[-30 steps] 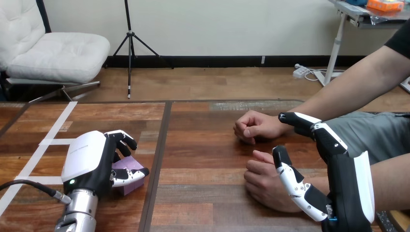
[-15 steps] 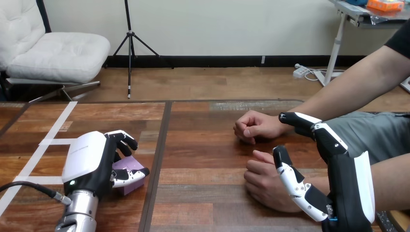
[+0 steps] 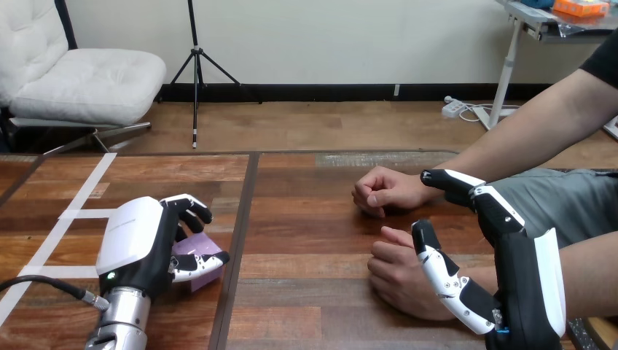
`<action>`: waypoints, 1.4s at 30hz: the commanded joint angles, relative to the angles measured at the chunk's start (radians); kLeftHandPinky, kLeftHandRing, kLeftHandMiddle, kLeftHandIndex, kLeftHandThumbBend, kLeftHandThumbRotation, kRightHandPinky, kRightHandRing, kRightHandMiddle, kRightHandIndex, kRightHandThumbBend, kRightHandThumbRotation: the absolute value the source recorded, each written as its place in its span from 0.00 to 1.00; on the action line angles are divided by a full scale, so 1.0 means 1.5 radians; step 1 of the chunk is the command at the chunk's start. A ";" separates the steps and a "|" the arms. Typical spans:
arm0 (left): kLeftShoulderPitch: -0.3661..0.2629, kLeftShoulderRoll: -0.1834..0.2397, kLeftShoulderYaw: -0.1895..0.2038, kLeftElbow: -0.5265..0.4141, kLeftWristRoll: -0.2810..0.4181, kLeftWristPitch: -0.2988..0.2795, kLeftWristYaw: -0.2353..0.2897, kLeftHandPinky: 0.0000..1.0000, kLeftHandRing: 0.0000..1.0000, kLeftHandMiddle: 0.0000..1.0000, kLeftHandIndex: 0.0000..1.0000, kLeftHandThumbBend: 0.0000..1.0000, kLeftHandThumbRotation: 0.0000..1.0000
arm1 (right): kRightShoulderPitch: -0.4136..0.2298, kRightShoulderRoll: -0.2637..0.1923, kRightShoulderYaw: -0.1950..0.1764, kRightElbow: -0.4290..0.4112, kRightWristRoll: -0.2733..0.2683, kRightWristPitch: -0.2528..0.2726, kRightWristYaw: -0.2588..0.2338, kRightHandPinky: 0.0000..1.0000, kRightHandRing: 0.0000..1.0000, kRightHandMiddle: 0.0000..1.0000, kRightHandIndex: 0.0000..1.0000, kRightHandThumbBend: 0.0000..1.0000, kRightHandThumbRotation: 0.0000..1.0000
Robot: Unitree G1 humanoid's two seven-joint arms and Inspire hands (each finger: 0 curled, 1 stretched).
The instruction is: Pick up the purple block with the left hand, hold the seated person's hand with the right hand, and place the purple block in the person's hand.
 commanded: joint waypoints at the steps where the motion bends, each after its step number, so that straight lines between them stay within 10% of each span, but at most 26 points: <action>1: -0.014 -0.005 0.020 -0.008 -0.031 -0.045 0.019 0.42 0.48 0.55 0.56 0.57 0.00 | -0.021 -0.001 -0.006 -0.035 -0.001 -0.004 -0.001 0.77 0.78 0.75 0.71 0.40 0.31; 22: 0.019 -0.052 0.068 -0.039 -0.188 -0.202 -0.026 0.38 0.44 0.51 0.54 0.66 0.02 | -0.025 -0.003 -0.010 -0.031 0.001 -0.007 -0.002 0.76 0.78 0.75 0.71 0.41 0.32; 42: 0.053 -0.092 0.099 -0.101 -0.222 -0.263 -0.052 0.38 0.44 0.51 0.54 0.70 0.08 | -0.023 -0.029 -0.033 -0.054 -0.055 0.023 0.003 0.76 0.79 0.78 0.75 0.42 0.32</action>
